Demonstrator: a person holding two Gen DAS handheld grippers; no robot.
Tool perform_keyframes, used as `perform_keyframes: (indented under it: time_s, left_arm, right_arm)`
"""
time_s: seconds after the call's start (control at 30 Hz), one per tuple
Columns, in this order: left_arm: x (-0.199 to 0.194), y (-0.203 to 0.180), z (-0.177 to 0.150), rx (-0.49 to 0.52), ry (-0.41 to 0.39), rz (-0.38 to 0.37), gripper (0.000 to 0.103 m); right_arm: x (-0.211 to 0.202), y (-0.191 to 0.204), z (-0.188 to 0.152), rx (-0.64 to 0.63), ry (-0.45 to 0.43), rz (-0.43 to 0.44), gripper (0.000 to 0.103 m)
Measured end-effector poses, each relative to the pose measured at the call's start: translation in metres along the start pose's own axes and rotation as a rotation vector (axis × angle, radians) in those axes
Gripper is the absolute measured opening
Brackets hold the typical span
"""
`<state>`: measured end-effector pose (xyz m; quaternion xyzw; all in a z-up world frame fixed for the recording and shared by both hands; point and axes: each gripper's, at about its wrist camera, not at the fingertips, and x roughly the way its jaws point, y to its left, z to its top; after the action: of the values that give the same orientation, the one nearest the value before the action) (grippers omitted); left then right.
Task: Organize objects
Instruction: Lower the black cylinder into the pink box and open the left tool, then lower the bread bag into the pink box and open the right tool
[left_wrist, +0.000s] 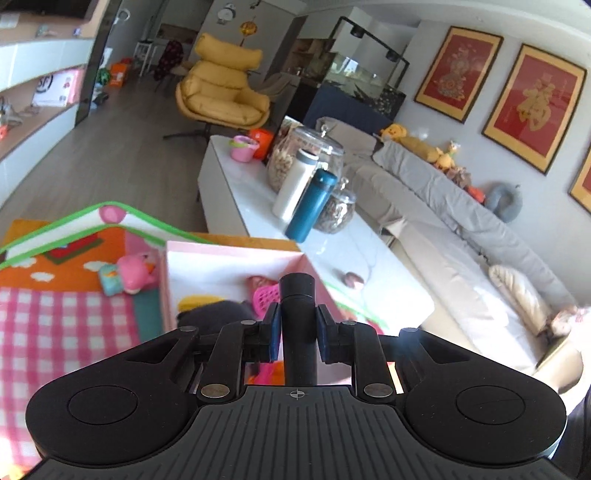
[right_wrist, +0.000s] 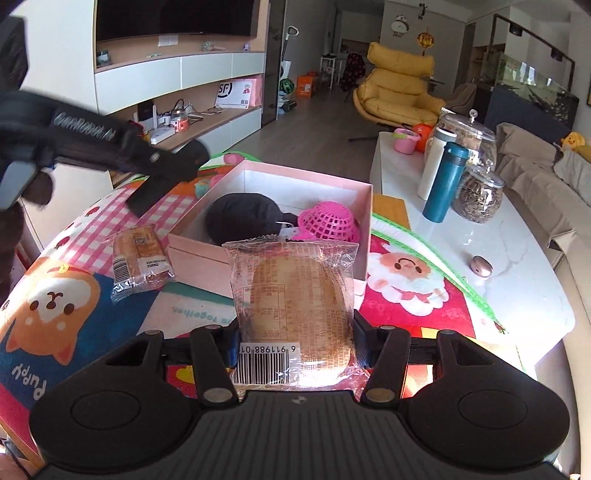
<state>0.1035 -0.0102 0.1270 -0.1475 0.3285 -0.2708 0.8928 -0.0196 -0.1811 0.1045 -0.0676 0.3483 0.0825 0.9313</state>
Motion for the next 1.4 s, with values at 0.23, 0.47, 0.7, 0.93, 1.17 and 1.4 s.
perform_keyframes:
  time_s: [0.23, 0.47, 0.7, 0.93, 1.17, 1.4]
  left_arm:
    - [0.062, 0.006, -0.001, -0.055, 0.029, -0.001, 0.024]
    - [0.009, 0.040, -0.024, 0.032, -0.044, 0.112, 0.024]
    - [-0.046, 0.083, -0.055, 0.050, -0.020, 0.193, 0.024]
    - [-0.070, 0.126, -0.080, -0.034, 0.009, 0.235, 0.024]
    - [-0.066, 0.143, -0.079, -0.066, 0.014, 0.240, 0.024]
    - [-0.044, 0.143, -0.038, 0.005, -0.018, 0.276, 0.024]
  right_arm:
    - [0.006, -0.031, -0.008, 0.078, 0.017, -0.044, 0.053]
    - [0.024, -0.046, 0.022, 0.112, 0.017, -0.041, 0.053]
    - [0.096, -0.020, 0.101, 0.080, 0.041, 0.009, 0.053]
    - [0.176, 0.020, 0.146, 0.049, 0.165, 0.041, 0.053]
    - [0.215, 0.038, 0.142, 0.001, 0.219, -0.002, 0.053]
    - [0.188, 0.019, 0.137, 0.059, 0.169, 0.055, 0.083]
